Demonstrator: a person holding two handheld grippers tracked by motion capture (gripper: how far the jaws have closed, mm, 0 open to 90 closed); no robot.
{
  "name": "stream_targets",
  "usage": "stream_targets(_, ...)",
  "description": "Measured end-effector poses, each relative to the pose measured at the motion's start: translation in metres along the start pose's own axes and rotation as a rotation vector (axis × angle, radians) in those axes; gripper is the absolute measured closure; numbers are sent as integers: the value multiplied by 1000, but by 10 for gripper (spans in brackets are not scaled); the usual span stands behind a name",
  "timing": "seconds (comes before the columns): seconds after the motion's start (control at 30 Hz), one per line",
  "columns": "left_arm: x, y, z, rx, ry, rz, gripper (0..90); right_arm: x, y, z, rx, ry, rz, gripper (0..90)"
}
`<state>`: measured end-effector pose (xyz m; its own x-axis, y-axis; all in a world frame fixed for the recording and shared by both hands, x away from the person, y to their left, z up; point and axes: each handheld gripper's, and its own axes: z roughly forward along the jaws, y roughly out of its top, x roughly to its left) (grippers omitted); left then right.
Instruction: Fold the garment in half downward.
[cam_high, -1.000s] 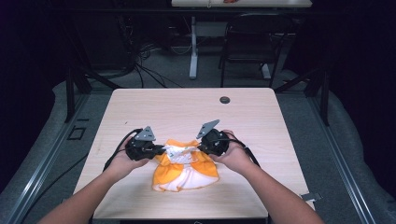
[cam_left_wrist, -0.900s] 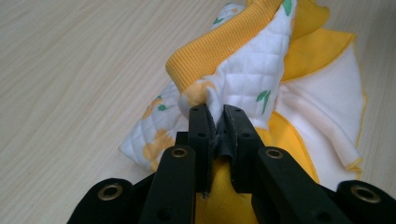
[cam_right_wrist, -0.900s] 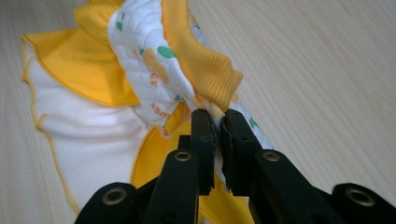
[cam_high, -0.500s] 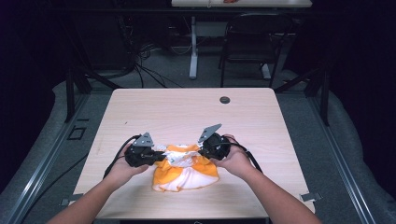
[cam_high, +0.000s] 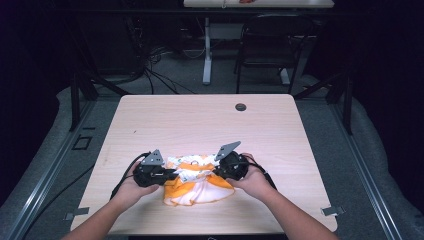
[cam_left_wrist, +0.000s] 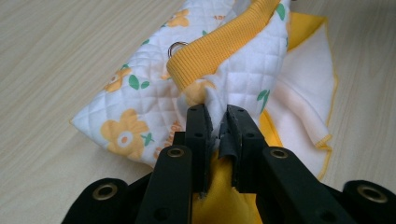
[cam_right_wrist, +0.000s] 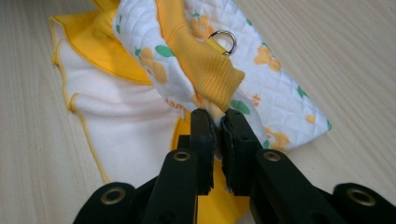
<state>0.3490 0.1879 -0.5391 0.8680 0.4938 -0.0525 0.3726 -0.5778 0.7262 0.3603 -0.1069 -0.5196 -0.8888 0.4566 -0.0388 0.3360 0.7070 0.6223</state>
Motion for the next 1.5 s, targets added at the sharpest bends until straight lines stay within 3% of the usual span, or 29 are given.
stream_targets(0.27, -12, -9, 0, -16, -29, 30, 719, 9, -12, 2, -22, -1, 11, 819)
stream_targets(0.53, -22, -16, -7, -60, -72, 12, 664, 11, -26, 3, -31, 16, 57, 815)
stream_targets(0.8, -16, -6, -28, -129, -39, -32, 621, 15, -27, -11, -73, 19, 71, 755)
stream_targets(0.97, -5, -2, -30, -157, 28, -106, 588, 13, -23, -20, -125, -3, 94, 739)
stream_targets(1.1, 3, -2, -18, -127, 74, -157, 586, 7, -17, -21, -144, -38, 106, 723)
stream_targets(1.2, 3, -3, -11, -122, 54, -172, 581, 0, -11, -19, -158, -39, 132, 718)
stream_targets(1.3, -2, -4, -7, -113, 46, -155, 576, -2, -7, -12, -150, -14, 139, 700)
stream_targets(1.5, -12, -10, -3, -89, 37, -125, 553, 4, -6, 2, -77, 31, 100, 680)
